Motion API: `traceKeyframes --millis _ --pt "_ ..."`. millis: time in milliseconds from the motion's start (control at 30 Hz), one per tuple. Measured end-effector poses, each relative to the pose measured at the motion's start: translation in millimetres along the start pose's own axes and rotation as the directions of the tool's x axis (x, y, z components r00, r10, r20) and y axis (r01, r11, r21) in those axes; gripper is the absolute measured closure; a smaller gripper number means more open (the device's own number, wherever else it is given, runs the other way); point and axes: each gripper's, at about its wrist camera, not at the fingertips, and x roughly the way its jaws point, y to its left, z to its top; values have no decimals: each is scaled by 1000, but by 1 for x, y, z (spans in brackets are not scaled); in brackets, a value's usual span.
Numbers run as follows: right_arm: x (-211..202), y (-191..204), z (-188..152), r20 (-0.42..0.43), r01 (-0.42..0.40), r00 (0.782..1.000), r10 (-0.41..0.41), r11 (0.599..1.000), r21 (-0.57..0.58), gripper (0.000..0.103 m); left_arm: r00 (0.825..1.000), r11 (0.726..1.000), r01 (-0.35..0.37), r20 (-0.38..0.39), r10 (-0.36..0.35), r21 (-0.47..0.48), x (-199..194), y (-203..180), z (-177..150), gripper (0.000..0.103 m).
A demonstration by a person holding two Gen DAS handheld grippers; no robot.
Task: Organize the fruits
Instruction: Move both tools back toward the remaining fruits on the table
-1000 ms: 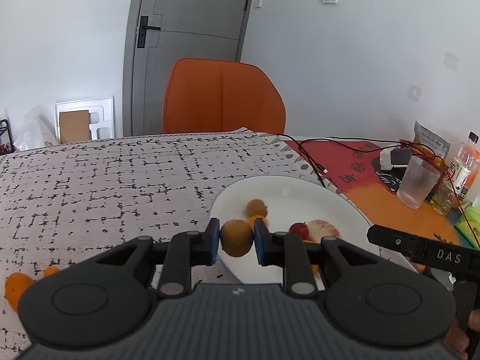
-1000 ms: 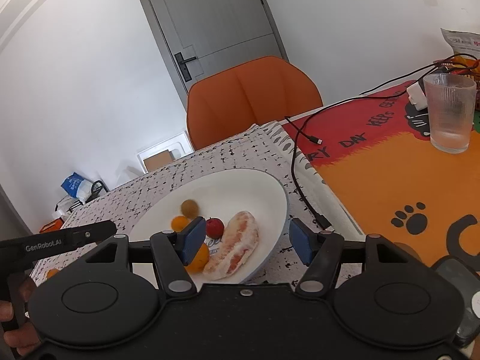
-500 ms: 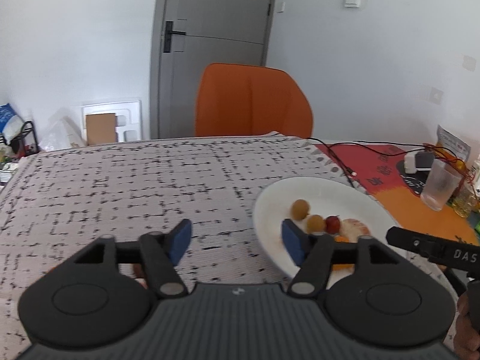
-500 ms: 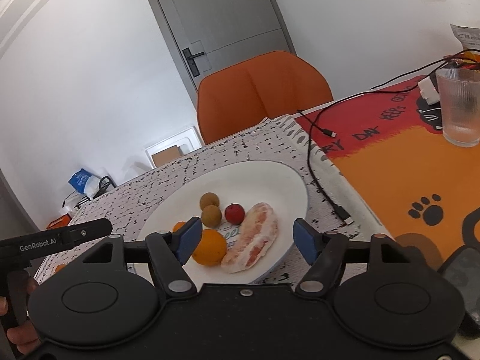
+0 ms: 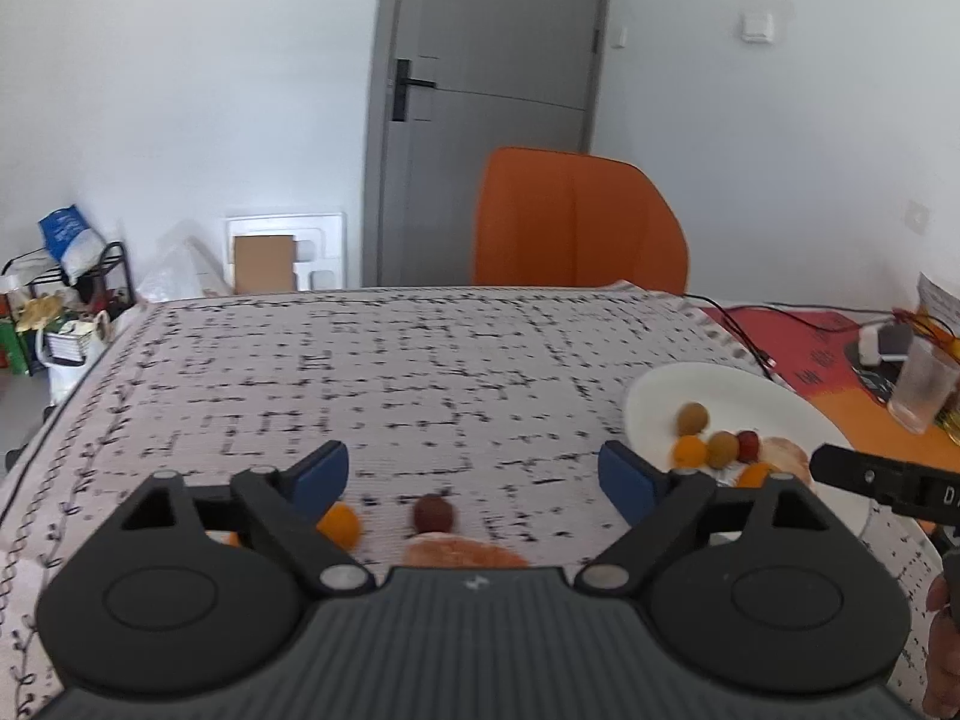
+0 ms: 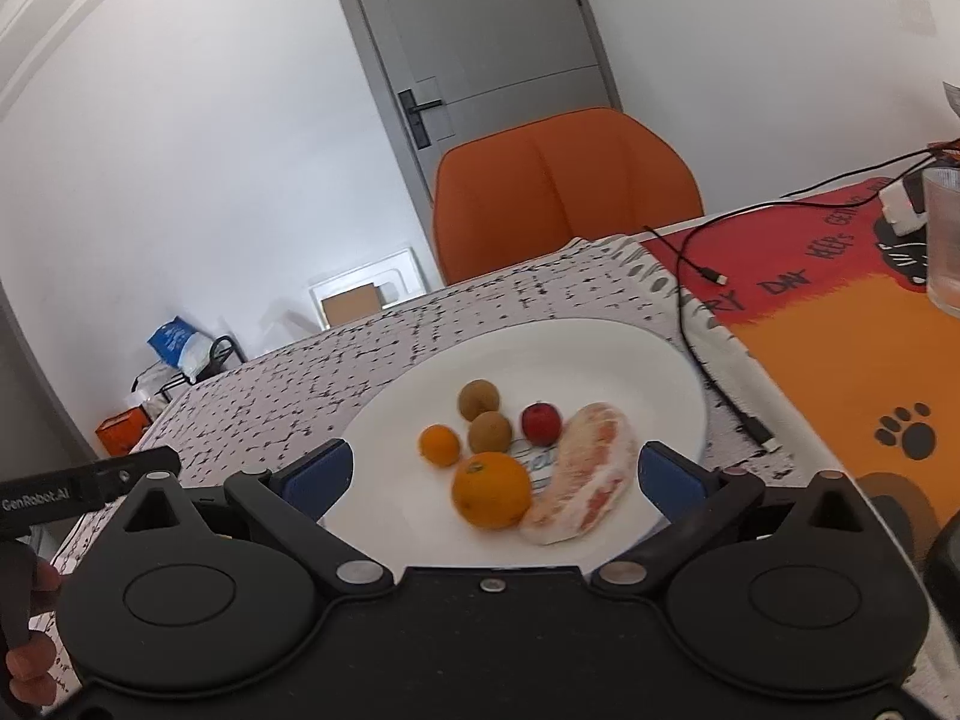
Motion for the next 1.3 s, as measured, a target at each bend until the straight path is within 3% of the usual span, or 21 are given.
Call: traceKeyframes --millis 867,967,1233,1300 --pt "19 70 -2 -49 -158 987 153 979 -131 0 997 993 -82 7 83 -86 -19 63 -19 15" --pt "22 77 -1 -55 -174 984 168 974 -145 0 996 990 -93 3 94 -103 -17 69 -22 19" --pt "33 98 -2 -91 -217 975 202 957 -192 1 996 985 -88 -34 83 -147 -6 85 -26 45" --pt "36 103 -2 -101 -225 973 208 953 -204 1 995 984 -93 -40 88 -152 -3 87 -27 46"
